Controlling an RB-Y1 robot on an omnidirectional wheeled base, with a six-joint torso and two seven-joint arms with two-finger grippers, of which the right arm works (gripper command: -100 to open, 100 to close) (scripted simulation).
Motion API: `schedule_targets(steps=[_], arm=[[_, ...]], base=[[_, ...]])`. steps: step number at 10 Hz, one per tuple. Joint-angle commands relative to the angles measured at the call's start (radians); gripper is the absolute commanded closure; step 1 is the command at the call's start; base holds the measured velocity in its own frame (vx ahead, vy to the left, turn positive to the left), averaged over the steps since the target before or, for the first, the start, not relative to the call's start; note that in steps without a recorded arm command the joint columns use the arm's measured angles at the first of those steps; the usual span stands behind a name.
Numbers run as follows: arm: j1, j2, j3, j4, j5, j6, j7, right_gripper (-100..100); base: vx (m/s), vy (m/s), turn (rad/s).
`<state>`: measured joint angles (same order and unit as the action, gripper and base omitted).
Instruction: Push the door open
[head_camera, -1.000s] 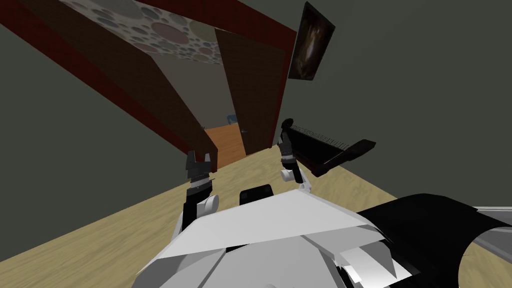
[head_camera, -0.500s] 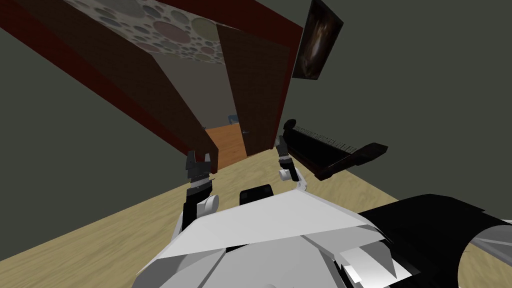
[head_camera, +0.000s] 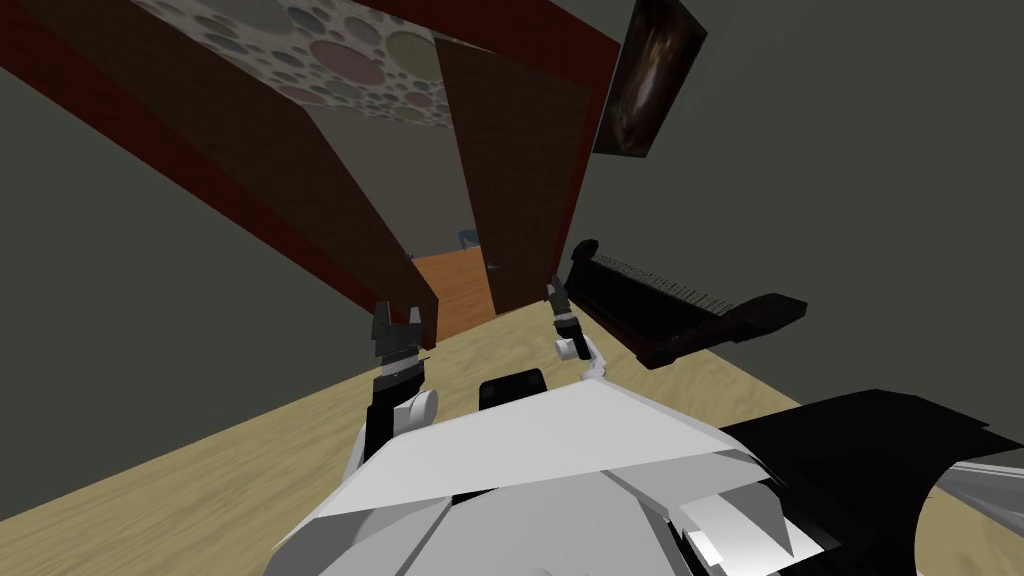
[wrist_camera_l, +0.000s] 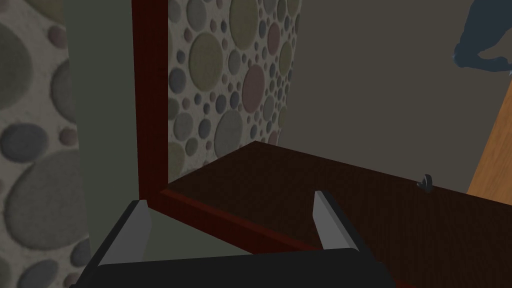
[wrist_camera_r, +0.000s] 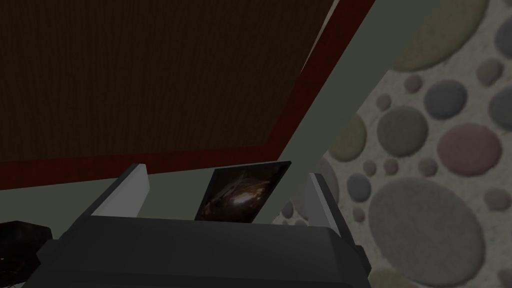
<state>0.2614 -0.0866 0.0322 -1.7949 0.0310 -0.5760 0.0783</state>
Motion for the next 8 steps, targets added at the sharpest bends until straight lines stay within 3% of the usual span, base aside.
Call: schedule_targets(steps=[1, 8], arm=[[-0.020, -0.002, -0.003, 0.050, -0.001, -0.010, -0.005, -100], [-0.099, -0.001, -0.006, 0.266, -0.001, -0.050, -0.019, -100]], base=[[0.095, 0.020, 0.045], [0.100, 0.009, 0.041]])
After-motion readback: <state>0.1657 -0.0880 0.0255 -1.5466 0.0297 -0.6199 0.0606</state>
